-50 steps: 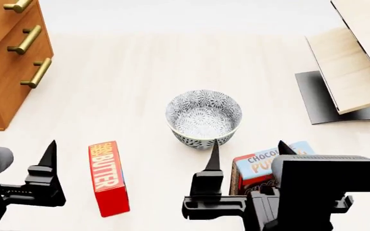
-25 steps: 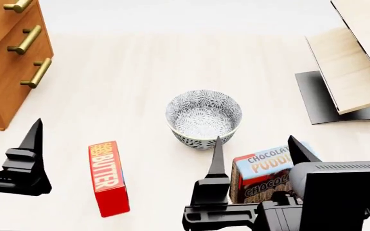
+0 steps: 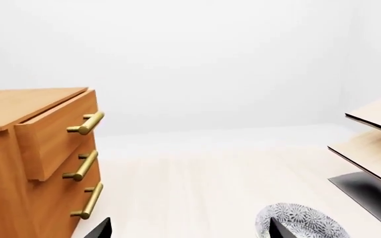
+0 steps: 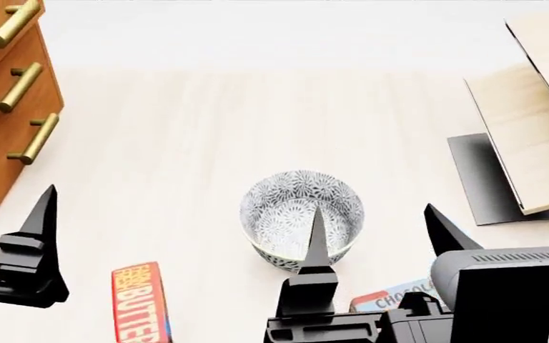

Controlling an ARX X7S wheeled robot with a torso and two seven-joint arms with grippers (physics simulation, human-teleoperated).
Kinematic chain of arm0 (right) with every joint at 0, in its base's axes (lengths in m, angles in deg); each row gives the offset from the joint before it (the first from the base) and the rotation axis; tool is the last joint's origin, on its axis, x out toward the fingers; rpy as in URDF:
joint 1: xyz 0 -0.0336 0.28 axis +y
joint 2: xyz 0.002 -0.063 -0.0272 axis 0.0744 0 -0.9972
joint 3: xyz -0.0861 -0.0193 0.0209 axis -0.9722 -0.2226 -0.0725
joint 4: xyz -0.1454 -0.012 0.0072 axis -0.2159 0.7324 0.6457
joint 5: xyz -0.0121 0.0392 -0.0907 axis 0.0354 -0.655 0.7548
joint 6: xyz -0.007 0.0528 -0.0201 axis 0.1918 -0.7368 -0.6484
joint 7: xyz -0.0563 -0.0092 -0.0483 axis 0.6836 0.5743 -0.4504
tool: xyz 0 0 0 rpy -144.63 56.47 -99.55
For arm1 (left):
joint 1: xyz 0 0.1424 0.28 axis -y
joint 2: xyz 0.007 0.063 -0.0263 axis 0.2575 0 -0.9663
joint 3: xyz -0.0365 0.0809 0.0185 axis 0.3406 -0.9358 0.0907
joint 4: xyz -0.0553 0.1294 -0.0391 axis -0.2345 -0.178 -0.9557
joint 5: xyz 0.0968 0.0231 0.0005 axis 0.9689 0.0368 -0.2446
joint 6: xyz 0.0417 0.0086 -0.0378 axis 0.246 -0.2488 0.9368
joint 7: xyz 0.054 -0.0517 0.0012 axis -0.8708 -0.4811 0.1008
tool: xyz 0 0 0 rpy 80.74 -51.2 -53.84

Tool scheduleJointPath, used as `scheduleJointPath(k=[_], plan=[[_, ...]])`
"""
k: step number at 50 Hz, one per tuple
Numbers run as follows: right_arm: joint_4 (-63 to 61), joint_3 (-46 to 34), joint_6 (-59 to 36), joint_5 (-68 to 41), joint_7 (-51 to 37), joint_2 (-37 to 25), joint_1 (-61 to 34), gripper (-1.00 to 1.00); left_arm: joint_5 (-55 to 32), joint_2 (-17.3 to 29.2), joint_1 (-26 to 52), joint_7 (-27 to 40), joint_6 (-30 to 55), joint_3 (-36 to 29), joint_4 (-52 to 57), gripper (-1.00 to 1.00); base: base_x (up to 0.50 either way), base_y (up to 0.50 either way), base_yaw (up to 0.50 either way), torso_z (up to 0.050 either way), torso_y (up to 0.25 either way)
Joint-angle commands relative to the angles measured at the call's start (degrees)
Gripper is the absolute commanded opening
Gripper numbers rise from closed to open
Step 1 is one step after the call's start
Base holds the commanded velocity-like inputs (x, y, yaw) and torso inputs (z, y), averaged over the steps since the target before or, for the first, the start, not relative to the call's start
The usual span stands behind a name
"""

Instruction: Close the top drawer of the cabinet and put the bowl on top of it.

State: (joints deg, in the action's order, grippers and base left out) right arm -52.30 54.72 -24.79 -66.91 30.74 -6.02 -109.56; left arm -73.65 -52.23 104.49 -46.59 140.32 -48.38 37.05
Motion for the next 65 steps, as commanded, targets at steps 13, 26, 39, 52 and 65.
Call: scheduleJointPath(k=[13, 26, 39, 52, 65], plan=[[-0.90, 1.46, 1.41, -5.05, -3.01, -2.11, 0.69, 1.00, -5.11, 0.40, 0.06, 3.00, 2.32, 1.31, 1.31, 1.00, 0.36, 0.00, 0.00, 0.000, 0.000], [-0.41, 0.93, 2.55, -4.78, -2.81, -2.71, 1.11, 1.00, -6.01, 0.96, 0.12, 4.14, 1.55, 0.50, 0.96, 1.00, 0.38, 0.00, 0.00, 0.000, 0.000], [-0.41, 0.81, 3.61, -5.21, -3.09, -3.30, 1.84, 1.00, -6.17, 1.89, -0.45, 4.78, 0.03, -0.50, 0.30, 1.00, 0.39, 0.00, 0.00, 0.000, 0.001], [-1.28, 1.10, 4.77, -6.55, -4.13, -3.77, 3.02, 1.00, -7.10, 2.78, -1.33, 5.37, -0.94, -0.60, 0.14, 1.00, 0.41, 0.00, 0.00, 0.000, 0.001], [-4.40, 0.30, 8.40, -17.59, -17.59, -9.78, 1.08, 1.00, -12.62, 2.88, -1.30, 6.41, 0.79, 1.66, -1.18, 1.00, 0.09, 0.00, 0.00, 0.000, 0.000]])
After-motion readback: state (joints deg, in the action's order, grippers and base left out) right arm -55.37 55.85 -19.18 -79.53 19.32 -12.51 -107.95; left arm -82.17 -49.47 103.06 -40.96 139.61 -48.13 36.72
